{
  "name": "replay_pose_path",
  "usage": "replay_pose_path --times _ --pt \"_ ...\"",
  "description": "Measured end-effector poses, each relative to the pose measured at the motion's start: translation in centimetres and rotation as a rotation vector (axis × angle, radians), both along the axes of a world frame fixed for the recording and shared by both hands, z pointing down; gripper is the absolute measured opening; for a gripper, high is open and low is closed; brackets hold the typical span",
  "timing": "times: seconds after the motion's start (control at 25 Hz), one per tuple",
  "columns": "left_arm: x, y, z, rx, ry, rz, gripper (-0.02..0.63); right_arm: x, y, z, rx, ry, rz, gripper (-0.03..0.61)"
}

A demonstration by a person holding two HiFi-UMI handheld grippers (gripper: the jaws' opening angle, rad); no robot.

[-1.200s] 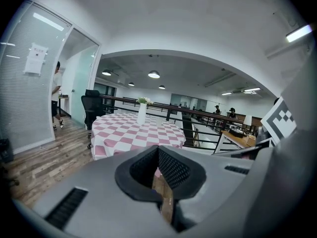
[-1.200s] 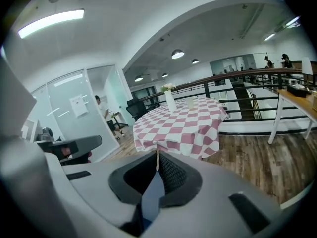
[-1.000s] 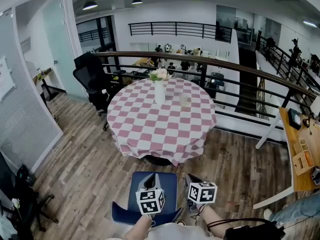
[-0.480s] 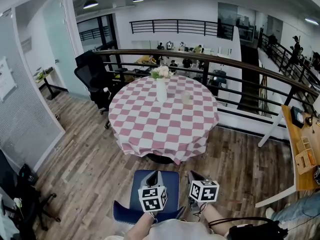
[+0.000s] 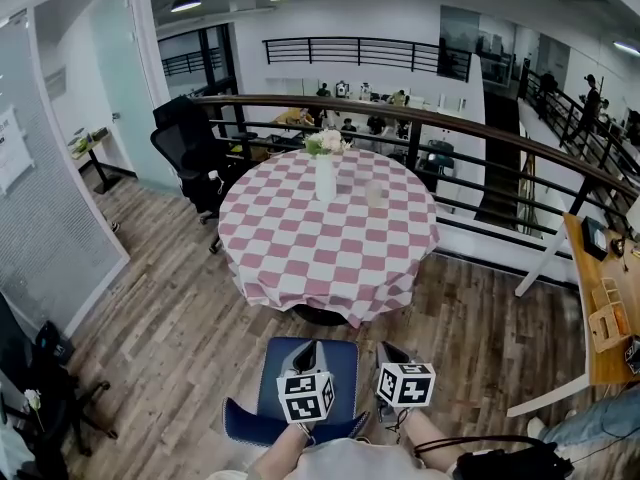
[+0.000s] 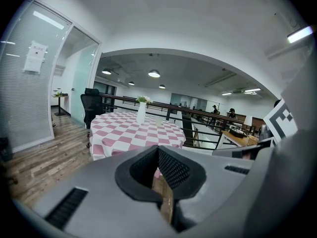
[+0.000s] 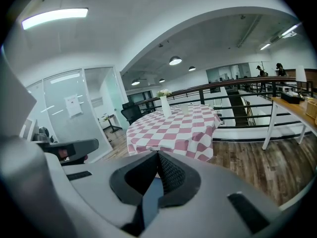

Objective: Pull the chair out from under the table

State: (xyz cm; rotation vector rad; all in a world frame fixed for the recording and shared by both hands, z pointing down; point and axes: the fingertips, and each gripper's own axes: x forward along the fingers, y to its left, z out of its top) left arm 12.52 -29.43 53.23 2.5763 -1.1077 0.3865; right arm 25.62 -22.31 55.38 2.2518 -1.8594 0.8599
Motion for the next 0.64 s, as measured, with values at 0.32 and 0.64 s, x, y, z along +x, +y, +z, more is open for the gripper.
replay_pose_path --times 0.32,0.64 --pt "-0.35 0.2 0.69 -0.016 -0.005 0.0 0.0 -0.61 0.11 0.44 -0.007 -0.003 -0.008 0.017" --pt "-0.52 0.59 0.76 -0.017 -0.006 0.001 0.0 -0.94 0.39 0.66 -0.017 0.007 -0.01 0.017"
